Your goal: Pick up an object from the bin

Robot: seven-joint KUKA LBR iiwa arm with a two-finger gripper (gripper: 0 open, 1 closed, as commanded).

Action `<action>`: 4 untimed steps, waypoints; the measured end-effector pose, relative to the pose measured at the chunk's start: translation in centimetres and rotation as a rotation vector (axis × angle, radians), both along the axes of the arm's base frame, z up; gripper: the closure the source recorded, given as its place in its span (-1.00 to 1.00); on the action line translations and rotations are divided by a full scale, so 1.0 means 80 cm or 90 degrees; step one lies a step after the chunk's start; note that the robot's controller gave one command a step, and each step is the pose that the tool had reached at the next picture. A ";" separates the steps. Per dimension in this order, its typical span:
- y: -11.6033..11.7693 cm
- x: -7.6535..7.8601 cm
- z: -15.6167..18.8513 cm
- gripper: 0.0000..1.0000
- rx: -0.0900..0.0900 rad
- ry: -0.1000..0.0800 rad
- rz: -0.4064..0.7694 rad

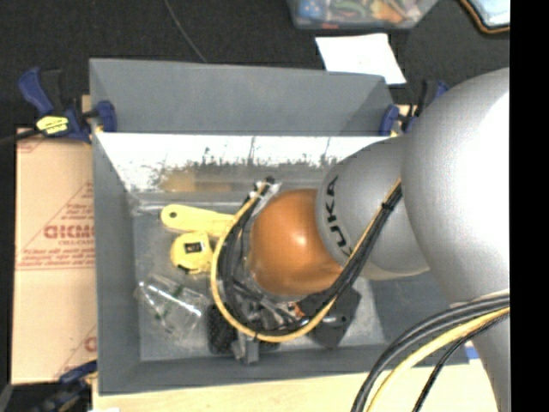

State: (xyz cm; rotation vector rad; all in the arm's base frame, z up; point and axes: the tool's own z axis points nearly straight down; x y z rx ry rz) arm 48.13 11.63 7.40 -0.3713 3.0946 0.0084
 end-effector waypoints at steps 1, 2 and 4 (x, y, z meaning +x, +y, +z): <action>0.111 -0.002 0.069 -1.00 -0.001 0.011 -0.134; -0.036 0.020 0.032 -1.00 -0.004 0.009 -0.115; -0.010 0.001 0.001 1.00 -0.003 -0.003 0.106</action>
Offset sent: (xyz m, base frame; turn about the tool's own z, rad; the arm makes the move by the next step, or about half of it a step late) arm 0.0149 -0.0260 0.0260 0.1755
